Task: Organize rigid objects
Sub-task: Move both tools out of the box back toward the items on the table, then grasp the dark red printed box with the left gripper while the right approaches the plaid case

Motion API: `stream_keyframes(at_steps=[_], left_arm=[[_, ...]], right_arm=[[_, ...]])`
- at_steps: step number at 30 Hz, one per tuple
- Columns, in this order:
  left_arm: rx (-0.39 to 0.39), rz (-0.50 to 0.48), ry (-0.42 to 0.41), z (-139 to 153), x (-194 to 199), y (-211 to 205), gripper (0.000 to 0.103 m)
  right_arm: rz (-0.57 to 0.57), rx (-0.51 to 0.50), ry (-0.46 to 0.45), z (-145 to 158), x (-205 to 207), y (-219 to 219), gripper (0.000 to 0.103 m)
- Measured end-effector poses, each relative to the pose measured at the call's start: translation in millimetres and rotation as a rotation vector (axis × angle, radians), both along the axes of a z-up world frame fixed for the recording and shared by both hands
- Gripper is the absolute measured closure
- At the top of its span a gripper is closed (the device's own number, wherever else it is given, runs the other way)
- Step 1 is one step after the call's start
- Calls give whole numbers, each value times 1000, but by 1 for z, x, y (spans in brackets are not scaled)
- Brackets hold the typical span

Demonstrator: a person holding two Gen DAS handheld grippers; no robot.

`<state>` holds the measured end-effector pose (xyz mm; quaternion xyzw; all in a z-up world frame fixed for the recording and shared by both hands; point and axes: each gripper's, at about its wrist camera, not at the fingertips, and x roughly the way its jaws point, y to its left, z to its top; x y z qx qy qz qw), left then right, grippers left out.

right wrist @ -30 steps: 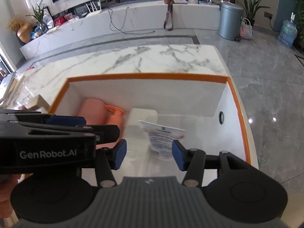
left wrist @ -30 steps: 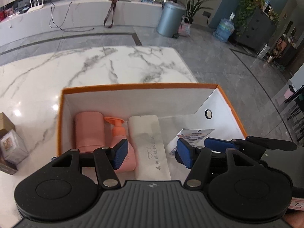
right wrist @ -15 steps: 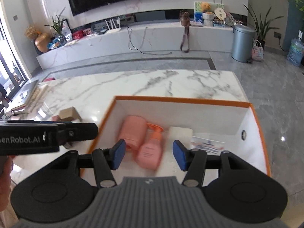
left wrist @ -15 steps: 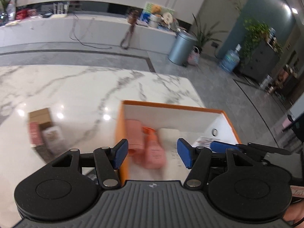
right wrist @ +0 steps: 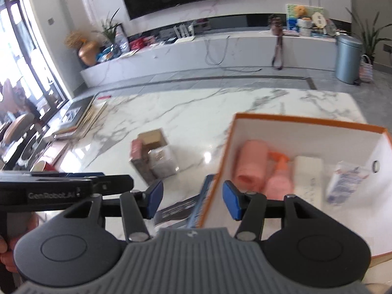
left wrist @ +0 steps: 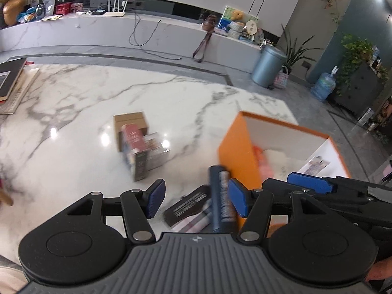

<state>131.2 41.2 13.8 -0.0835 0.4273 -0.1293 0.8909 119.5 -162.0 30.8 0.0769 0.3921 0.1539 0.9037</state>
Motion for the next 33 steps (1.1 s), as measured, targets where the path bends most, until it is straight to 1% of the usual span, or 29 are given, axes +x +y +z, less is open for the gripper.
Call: stream_keyframes(at_steps=[3,10,12,15,19,21,24,25,29,31,33], left_arm=[[5,12,6,-7,-2,15,34],[-7,76,27,-24,4,49,34],[-8,86,29,-29,7,55,34],[-23,102,26,-33,16,58,34],[-40,107,8,-37,33,56,33],[-32,117,0,-39,43,53,32],[8,117,-15,-45,58,47,32],[21,120,-12,-47,62,45,32],[27,129,1,-57,78,42,32],[56,140,4,-61,85,41,32],[60,138,9,-66,90,42,37]], right_arm=[[34,-13,24,-10,1,17,52],[82,-55,46,-25,9,47,54],[97,-66,49,-28,13,54,54],[118,-94,56,-35,22,66,61],[138,-135,70,-45,39,77,64],[138,-150,78,-49,48,80,64],[136,-166,92,-54,63,84,64],[136,-167,96,-56,67,85,64],[134,-176,111,-63,84,87,64],[142,-180,116,-66,91,91,64],[152,-185,119,-69,96,94,64]])
